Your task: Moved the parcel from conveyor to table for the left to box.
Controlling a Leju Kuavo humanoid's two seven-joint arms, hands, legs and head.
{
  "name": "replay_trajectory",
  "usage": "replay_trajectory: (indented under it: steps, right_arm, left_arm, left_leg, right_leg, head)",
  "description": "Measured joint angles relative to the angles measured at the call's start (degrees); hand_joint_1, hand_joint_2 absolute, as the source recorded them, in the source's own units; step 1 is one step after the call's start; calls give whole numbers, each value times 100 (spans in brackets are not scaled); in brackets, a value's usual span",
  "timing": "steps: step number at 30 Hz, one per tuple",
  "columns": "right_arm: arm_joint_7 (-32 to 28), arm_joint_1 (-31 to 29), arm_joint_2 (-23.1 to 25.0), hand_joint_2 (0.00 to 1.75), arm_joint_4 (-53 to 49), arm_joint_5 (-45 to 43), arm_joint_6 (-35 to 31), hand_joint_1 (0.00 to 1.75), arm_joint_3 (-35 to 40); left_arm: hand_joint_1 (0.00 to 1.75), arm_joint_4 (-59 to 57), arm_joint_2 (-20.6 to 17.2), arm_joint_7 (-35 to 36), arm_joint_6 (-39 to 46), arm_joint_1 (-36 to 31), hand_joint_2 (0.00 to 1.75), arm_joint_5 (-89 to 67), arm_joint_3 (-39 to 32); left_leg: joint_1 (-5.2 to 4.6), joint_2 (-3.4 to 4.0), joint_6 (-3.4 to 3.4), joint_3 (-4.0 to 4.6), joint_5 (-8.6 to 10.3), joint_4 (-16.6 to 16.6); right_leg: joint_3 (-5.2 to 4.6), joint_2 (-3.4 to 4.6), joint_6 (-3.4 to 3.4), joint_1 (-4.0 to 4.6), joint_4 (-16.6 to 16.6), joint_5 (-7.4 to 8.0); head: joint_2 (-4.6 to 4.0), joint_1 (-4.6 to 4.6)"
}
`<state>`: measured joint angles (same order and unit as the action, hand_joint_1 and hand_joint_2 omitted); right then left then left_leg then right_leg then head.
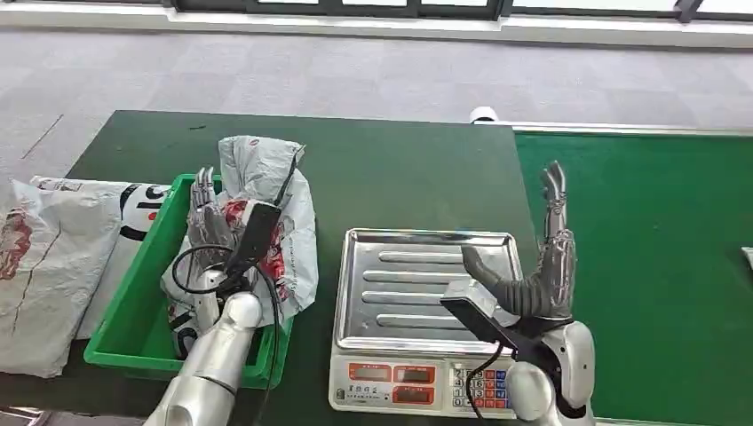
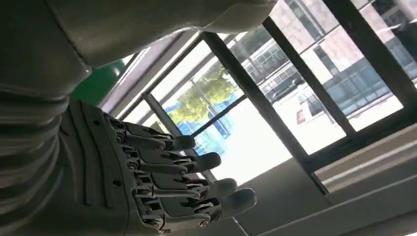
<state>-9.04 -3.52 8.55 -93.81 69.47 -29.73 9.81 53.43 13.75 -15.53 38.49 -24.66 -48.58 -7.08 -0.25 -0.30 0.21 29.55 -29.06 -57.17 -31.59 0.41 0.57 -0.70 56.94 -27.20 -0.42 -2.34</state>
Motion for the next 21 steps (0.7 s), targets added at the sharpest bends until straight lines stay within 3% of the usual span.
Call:
replay_trajectory:
  steps: [8, 9, 14, 21]
  right_arm:
    - [161, -209, -44, 175, 57, 178, 77, 0, -136]
    - [174, -216, -44, 0, 57, 203, 92, 0, -138]
    - [820, -310, -88, 0, 219, 1034, 718, 0, -265]
    - [1743, -318, -234, 0, 924, 1918, 1331, 0, -679]
  left_arm:
    - [0, 820, 13, -349, -13, 427, 0, 659, 98]
    - [0, 855, 13, -366, -35, 447, 0, 712, 98]
    - [0, 1577, 66, -773, -197, 926, 0, 1737, 206]
    - [0, 3366, 52, -393, -476, 2050, 0, 1569, 667]
  left_leg:
    - [0, -1, 0, -2, 0, -1]
    - [0, 0, 0, -3, 0, 0]
    - [2, 4, 0, -1, 0, 0]
    - [1, -8, 3, 8, -5, -1]
  right_leg:
    - [2, -2, 0, 1, -1, 0]
    - [2, -2, 0, 1, -1, 0]
    - [0, 1, 0, 2, -1, -1]
    - [-5, -4, 4, 2, -8, -6]
  head:
    - [0, 0]
    - [0, 0]
    - [0, 0]
    - [0, 0]
